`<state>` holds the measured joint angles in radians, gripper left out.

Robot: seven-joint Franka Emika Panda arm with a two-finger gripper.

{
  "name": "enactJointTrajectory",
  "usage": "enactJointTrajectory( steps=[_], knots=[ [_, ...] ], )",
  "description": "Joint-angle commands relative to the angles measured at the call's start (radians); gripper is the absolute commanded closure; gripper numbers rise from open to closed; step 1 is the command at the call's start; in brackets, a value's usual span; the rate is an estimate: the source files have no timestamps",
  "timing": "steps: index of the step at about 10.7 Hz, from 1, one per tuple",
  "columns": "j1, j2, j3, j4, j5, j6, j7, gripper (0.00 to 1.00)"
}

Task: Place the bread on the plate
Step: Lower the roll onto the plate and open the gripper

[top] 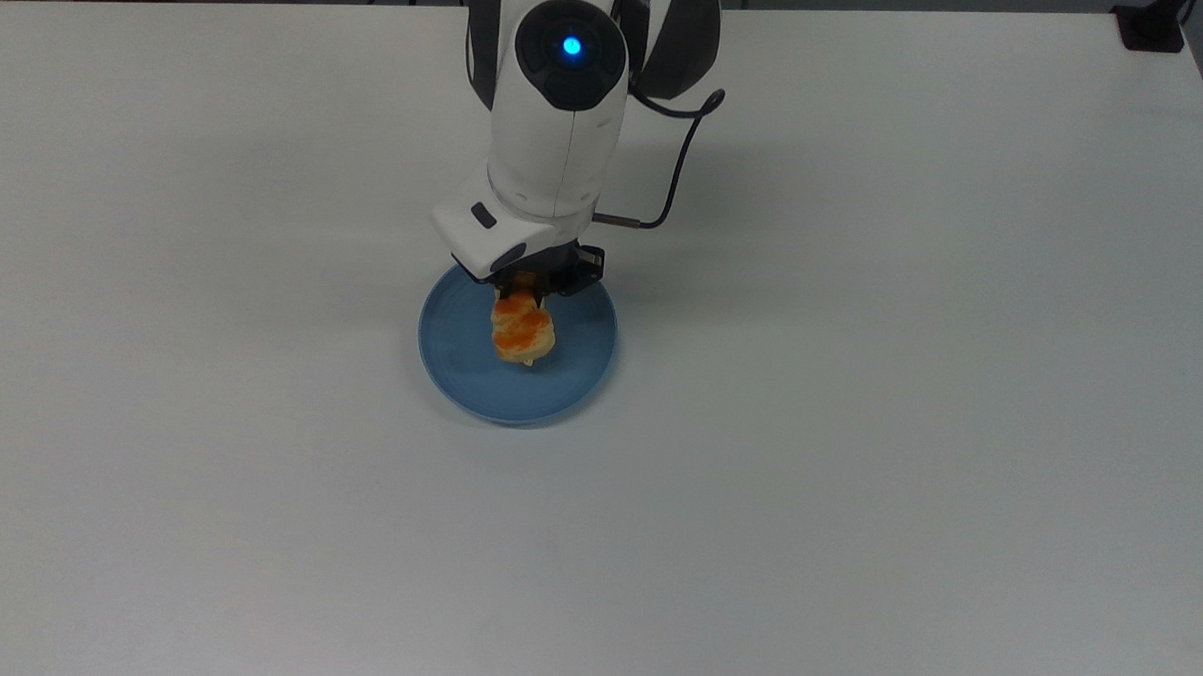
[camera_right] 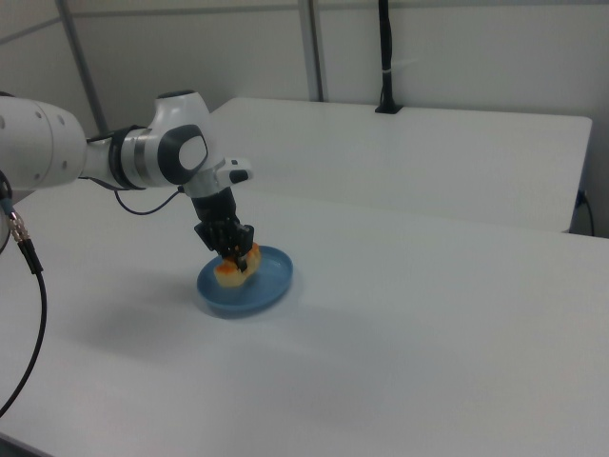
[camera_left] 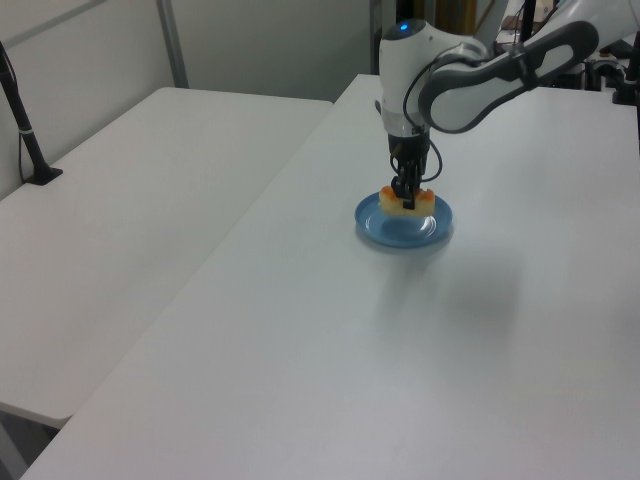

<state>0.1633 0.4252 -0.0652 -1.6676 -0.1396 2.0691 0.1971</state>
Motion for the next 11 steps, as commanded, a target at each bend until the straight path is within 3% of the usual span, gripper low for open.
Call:
enactJointTrajectory(
  steps=[1, 2, 5, 11],
  knots=[
    [-0.014, 0.013, 0.005, -0.012, -0.017, 0.065, -0.004, 0.19],
    [-0.014, 0.01, 0.005, -0.009, -0.015, 0.062, 0.001, 0.0],
    [-0.014, -0.057, 0.004, -0.003, -0.008, 0.03, 0.005, 0.0],
    [-0.082, -0.319, 0.005, 0.039, 0.012, -0.28, -0.014, 0.0]
  ],
)
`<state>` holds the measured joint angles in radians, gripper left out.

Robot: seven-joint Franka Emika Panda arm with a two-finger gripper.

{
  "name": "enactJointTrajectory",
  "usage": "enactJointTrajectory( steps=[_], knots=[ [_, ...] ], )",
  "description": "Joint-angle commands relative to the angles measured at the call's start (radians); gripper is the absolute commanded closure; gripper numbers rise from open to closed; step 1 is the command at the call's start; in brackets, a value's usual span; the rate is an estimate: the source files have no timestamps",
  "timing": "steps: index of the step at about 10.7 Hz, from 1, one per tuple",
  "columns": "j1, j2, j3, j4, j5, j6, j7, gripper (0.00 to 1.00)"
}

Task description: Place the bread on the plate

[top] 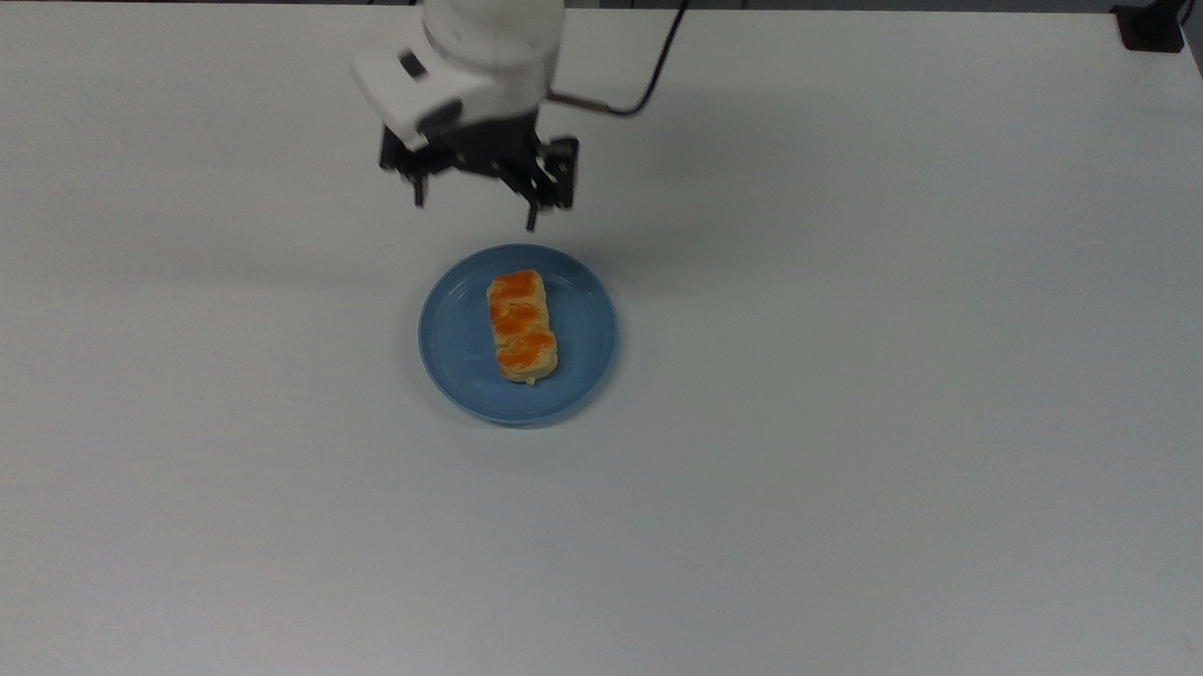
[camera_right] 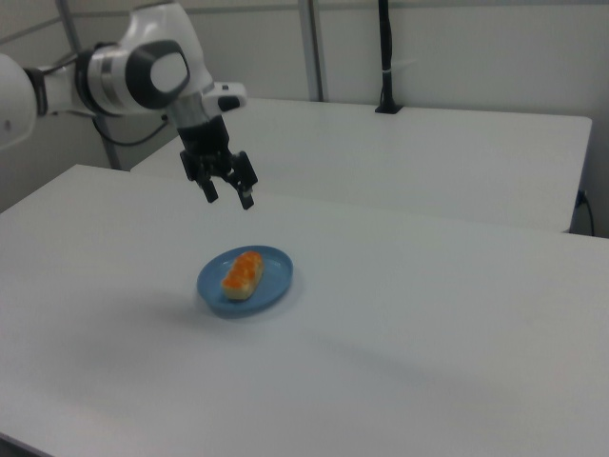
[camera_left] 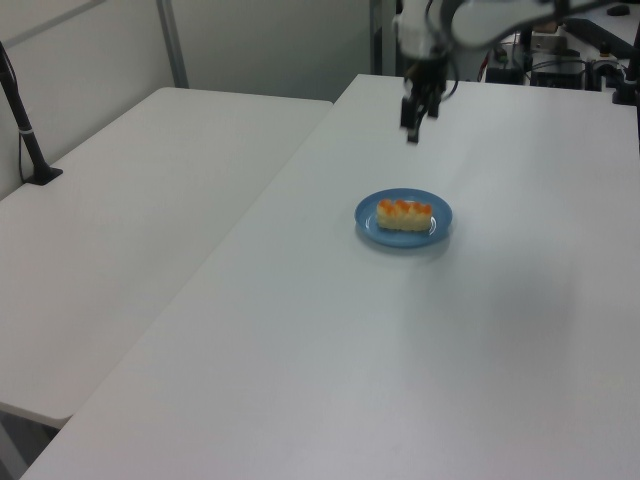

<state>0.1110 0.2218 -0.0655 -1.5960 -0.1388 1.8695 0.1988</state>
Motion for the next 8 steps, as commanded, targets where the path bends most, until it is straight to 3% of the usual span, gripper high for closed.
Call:
enactJointTrajectory(
  steps=[1, 3, 5, 8],
  knots=[
    [-0.048, -0.157, 0.009, -0.036, 0.015, -0.104, -0.037, 0.0],
    [-0.065, -0.199, 0.006, -0.036, 0.038, -0.191, -0.148, 0.0],
    [-0.085, -0.21, 0.001, -0.036, 0.085, -0.217, -0.163, 0.0],
    [-0.096, -0.21, 0.001, -0.03, 0.09, -0.217, -0.163, 0.0]
  ],
)
